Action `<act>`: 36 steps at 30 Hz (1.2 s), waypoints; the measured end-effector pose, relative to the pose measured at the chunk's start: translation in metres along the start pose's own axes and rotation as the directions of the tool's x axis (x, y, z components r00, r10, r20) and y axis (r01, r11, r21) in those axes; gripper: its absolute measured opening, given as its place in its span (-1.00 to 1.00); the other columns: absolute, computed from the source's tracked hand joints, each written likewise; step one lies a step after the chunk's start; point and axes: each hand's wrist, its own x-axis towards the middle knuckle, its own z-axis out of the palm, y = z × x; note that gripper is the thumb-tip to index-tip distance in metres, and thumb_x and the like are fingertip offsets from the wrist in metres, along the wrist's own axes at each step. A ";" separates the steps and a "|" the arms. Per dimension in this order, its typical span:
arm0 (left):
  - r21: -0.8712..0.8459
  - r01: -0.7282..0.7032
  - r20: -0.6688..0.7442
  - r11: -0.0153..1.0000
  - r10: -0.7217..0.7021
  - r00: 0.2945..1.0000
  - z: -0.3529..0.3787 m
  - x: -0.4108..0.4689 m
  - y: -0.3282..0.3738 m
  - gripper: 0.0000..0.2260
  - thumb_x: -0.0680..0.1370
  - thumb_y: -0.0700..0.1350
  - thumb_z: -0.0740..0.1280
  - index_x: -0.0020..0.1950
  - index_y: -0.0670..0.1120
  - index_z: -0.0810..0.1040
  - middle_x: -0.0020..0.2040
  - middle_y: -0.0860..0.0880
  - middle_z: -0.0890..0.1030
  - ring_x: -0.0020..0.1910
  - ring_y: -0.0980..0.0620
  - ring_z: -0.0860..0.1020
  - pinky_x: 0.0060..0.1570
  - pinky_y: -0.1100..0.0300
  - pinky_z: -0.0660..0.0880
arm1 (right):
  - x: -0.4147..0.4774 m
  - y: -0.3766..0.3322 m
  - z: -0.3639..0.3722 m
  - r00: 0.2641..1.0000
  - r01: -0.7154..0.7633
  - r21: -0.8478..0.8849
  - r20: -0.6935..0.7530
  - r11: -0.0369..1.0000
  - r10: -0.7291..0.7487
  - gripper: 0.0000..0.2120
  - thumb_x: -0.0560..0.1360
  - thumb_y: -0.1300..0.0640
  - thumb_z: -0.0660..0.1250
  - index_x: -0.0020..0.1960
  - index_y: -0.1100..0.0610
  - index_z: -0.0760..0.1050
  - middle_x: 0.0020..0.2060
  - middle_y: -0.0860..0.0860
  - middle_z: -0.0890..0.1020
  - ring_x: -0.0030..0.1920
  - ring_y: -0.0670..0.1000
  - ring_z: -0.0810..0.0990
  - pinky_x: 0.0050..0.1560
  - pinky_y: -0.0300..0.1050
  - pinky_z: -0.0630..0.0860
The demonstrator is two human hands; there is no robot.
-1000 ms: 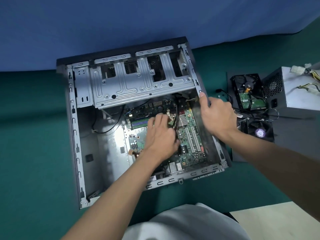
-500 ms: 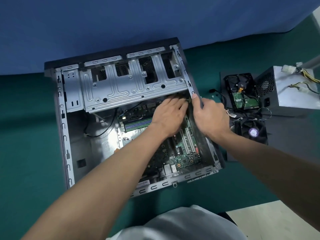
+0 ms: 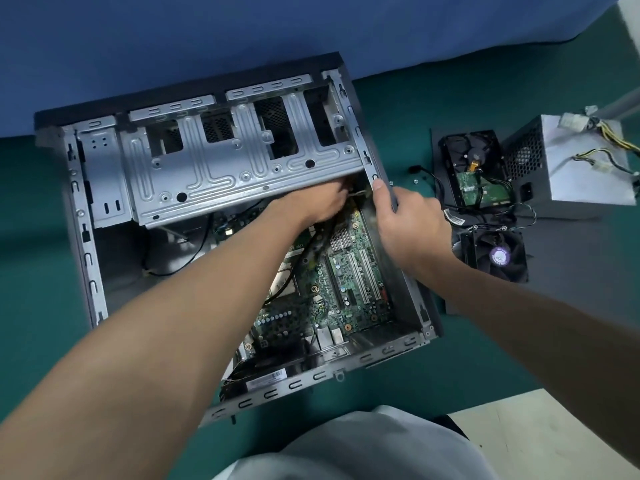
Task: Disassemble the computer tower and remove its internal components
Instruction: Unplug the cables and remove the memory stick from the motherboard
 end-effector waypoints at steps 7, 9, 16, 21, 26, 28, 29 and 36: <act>-0.082 0.129 -0.123 0.988 -0.138 0.983 0.007 0.013 -0.016 -0.92 0.64 -0.12 0.13 0.04 -0.02 0.41 -0.16 0.08 0.41 -0.05 0.04 0.46 0.12 0.15 0.40 | 0.000 0.001 0.001 1.000 0.023 0.011 -0.014 1.000 -0.023 -0.49 0.58 -0.26 -0.08 -0.35 0.05 0.29 -0.41 -0.01 0.46 -0.32 0.06 0.46 -0.24 -0.01 0.38; -0.105 0.172 -0.063 0.979 -0.179 0.982 0.011 0.015 -0.014 -0.79 0.63 -0.12 0.12 0.22 -0.05 0.45 0.12 -0.10 0.50 0.21 -0.12 0.46 0.30 0.04 0.35 | 0.000 0.001 0.002 0.999 0.029 0.016 -0.017 0.999 -0.028 -0.50 0.58 -0.25 -0.07 -0.36 0.05 0.28 -0.42 -0.01 0.46 -0.35 0.03 0.45 -0.27 -0.03 0.38; -0.227 0.235 -0.013 0.945 -0.245 0.970 0.026 0.016 0.000 -0.75 0.62 -0.16 0.09 0.24 -0.10 0.45 0.22 -0.19 0.49 0.21 -0.18 0.46 0.26 -0.03 0.39 | 0.002 0.001 0.002 0.999 0.024 0.005 -0.024 1.000 -0.024 -0.49 0.58 -0.26 -0.07 -0.37 0.06 0.27 -0.44 -0.01 0.45 -0.40 0.03 0.43 -0.30 -0.03 0.39; -0.268 0.370 0.066 0.890 -0.366 0.928 0.039 0.012 0.004 -0.83 0.63 -0.14 0.09 -0.12 -0.09 0.40 -0.23 -0.04 0.47 -0.18 -0.09 0.51 -0.12 0.11 0.44 | 0.002 0.000 0.002 1.000 0.010 -0.006 -0.013 1.000 -0.011 -0.51 0.56 -0.27 -0.09 -0.37 0.03 0.21 -0.41 0.01 0.44 -0.28 0.13 0.47 -0.22 0.03 0.45; -0.230 0.380 0.005 0.896 -0.390 0.921 0.046 0.007 0.006 -0.83 0.65 -0.13 0.14 -0.15 -0.09 0.35 -0.34 0.00 0.38 -0.41 0.10 0.35 -0.28 0.15 0.33 | 0.002 -0.001 0.001 1.000 0.002 0.002 -0.007 1.000 -0.002 -0.51 0.56 -0.27 -0.09 -0.38 0.02 0.22 -0.40 0.04 0.46 -0.26 0.17 0.50 -0.18 0.06 0.48; -0.233 0.371 0.007 0.899 -0.380 0.925 0.047 0.006 0.005 -0.83 0.65 -0.14 0.14 -0.14 -0.11 0.34 -0.34 -0.01 0.38 -0.41 0.10 0.36 -0.35 0.21 0.31 | 0.002 -0.001 0.001 1.000 0.002 0.002 -0.006 1.000 -0.002 -0.51 0.57 -0.27 -0.08 -0.37 0.03 0.23 -0.40 0.04 0.46 -0.29 0.17 0.49 -0.20 0.06 0.49; -0.229 0.367 0.010 0.902 -0.375 0.927 0.047 0.007 0.005 -0.82 0.65 -0.15 0.15 -0.16 -0.11 0.33 -0.34 -0.01 0.38 -0.42 0.10 0.37 -0.41 0.26 0.28 | 0.002 -0.001 0.000 1.000 0.001 0.001 -0.005 1.000 -0.001 -0.51 0.57 -0.27 -0.08 -0.37 0.03 0.23 -0.40 0.04 0.47 -0.29 0.16 0.49 -0.19 0.06 0.49; -0.206 0.323 -0.026 0.924 -0.335 0.942 0.051 0.005 0.006 -0.85 0.64 -0.15 0.14 -0.13 -0.13 0.32 -0.31 -0.02 0.37 -0.32 -0.01 0.37 -0.17 0.13 0.36 | 0.002 -0.002 -0.001 1.000 0.003 -0.013 -0.007 1.000 -0.003 -0.51 0.56 -0.27 -0.09 -0.36 0.02 0.23 -0.32 0.08 0.53 -0.21 0.17 0.50 -0.13 0.08 0.49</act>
